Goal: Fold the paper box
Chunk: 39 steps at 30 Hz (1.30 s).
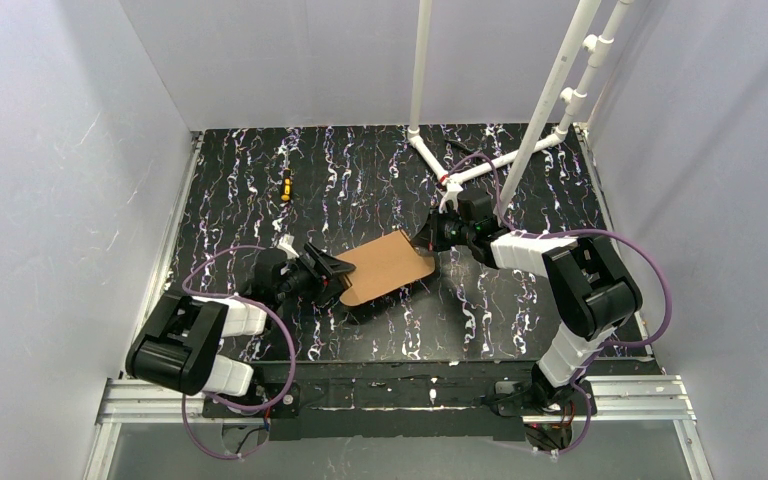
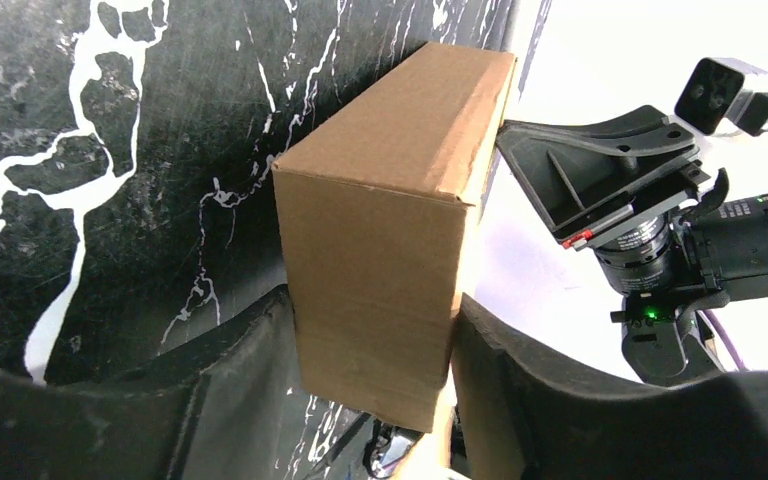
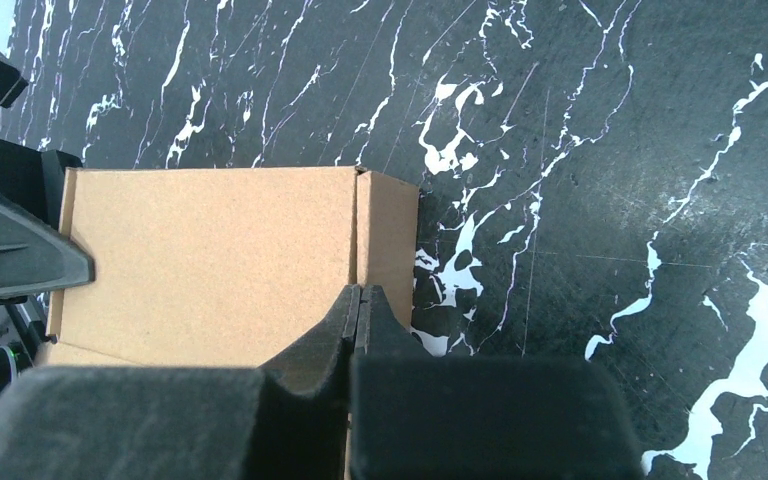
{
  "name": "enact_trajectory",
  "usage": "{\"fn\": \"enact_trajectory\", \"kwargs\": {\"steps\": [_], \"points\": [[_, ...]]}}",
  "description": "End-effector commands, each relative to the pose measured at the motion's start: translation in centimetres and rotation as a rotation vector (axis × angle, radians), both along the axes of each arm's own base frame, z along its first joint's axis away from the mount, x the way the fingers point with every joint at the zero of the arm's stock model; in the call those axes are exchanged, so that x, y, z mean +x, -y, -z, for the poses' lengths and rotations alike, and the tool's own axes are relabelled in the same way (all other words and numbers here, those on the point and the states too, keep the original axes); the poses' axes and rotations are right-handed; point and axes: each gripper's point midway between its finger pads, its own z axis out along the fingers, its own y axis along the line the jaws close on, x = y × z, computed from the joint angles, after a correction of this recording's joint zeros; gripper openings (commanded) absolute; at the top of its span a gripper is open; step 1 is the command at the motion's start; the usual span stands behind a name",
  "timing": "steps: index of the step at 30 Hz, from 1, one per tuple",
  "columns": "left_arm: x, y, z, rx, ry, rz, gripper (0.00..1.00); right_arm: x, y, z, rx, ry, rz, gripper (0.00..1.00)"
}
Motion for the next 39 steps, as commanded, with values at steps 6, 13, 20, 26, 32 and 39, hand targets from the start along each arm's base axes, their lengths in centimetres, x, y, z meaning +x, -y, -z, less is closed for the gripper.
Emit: {"fn": "enact_trajectory", "kwargs": {"steps": [6, 13, 20, 26, 32, 39], "points": [[0.9, 0.4, -0.8, -0.036, 0.000, -0.032, 0.29, -2.0, -0.7, 0.7, 0.011, -0.034, -0.079, 0.15], [0.2, -0.2, -1.2, -0.082, -0.038, -0.083, 0.23, -3.6, -1.6, -5.1, 0.033, 0.166, -0.250, 0.46], [-0.4, -0.7, -2.9, -0.118, -0.074, -0.120, 0.23, -5.5, -1.5, -8.6, -0.023, 0.355, -0.468, 0.54], [-0.9, -0.7, -4.2, -0.112, -0.135, -0.106, 0.24, -7.1, -0.1, -11.7, -0.196, 0.670, -0.808, 0.75], [-1.1, 0.1, -5.2, -0.168, -0.199, -0.082, 0.25, -9.0, 0.9, -11.5, -0.289, 0.852, -1.152, 0.98], [-0.8, 0.8, -7.2, -0.248, -0.294, -0.092, 0.31, -10.8, -1.0, -10.1, -0.355, 1.056, -1.361, 0.98]]}}
